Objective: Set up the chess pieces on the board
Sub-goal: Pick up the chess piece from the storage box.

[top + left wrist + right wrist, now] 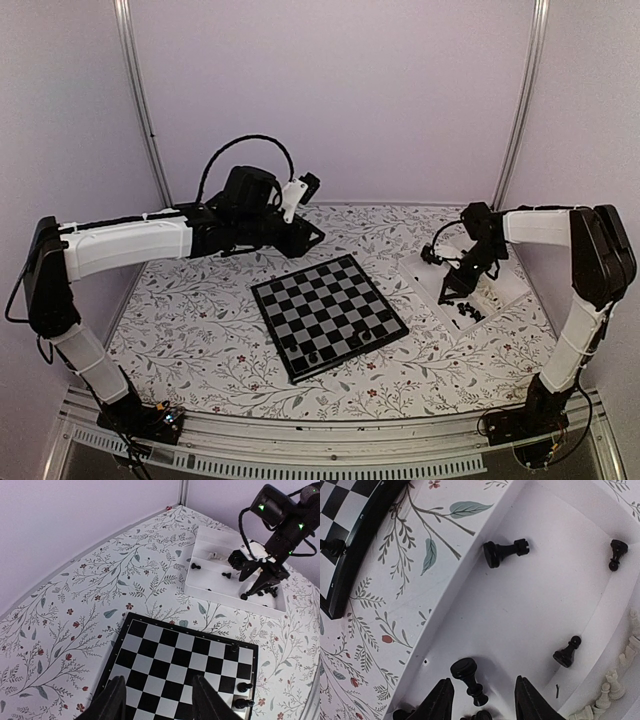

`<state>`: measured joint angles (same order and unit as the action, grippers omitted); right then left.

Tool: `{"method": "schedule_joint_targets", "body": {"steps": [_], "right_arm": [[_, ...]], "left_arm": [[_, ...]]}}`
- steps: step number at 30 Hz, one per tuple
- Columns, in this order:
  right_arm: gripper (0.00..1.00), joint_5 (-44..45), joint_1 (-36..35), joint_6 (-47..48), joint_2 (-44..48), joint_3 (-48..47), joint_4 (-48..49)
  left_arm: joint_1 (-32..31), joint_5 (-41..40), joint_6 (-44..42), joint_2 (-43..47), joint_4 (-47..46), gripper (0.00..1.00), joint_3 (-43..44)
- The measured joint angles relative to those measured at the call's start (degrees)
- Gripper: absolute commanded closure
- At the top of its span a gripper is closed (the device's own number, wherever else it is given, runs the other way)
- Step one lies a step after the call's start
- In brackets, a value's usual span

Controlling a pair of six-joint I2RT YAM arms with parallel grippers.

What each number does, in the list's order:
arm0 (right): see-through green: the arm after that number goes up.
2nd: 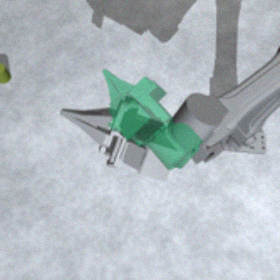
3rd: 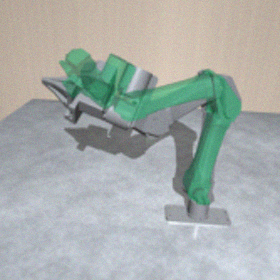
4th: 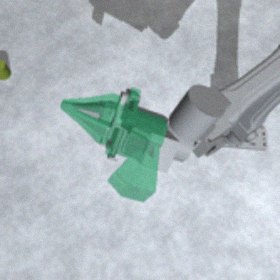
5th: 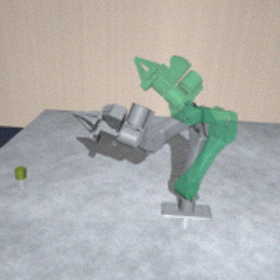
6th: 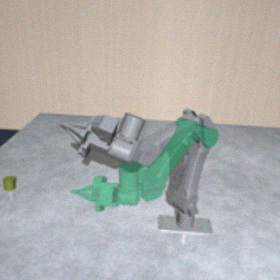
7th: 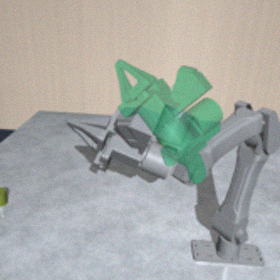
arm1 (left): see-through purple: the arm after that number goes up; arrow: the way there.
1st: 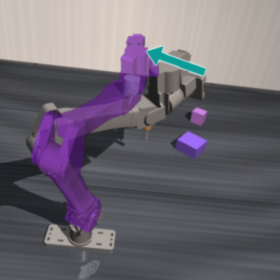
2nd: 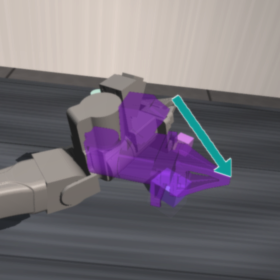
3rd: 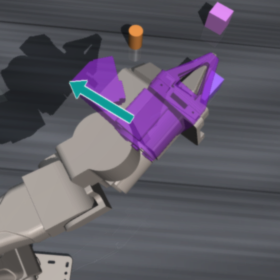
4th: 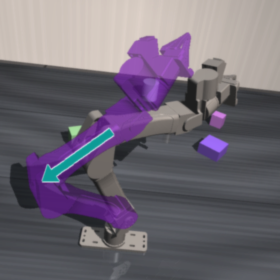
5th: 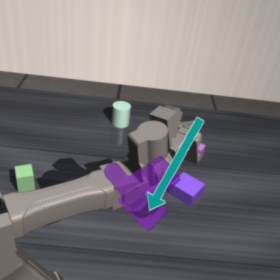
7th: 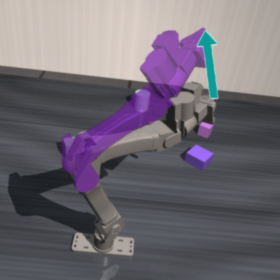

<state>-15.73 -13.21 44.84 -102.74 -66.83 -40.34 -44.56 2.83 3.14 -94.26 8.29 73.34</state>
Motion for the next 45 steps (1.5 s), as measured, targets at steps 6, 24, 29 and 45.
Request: {"method": "schedule_joint_targets", "body": {"steps": [6, 24, 29, 45], "right_arm": [[0.54, -0.02, 0.11, 0.46, -1.84, 0.15, -0.33], [0.66, 0.13, -1.29, 0.48, -4.37, 0.33, 0.52], [0.73, 0.15, -1.73, -0.92, -5.11, -0.57, 1.07], [0.88, -1.36, -1.57, -6.56, -4.79, -0.87, -0.24]], "left_arm": [[0.00, 1.05, -0.04, -0.68, 0.17, 0.53, 0.39], [0.00, 2.75, -0.09, -1.86, 0.50, 0.53, 0.76], [-0.20, 2.84, -0.09, -2.10, 0.63, 0.53, 0.87], [-0.46, 3.41, -0.13, -2.54, 1.27, 0.55, 1.66]]}}
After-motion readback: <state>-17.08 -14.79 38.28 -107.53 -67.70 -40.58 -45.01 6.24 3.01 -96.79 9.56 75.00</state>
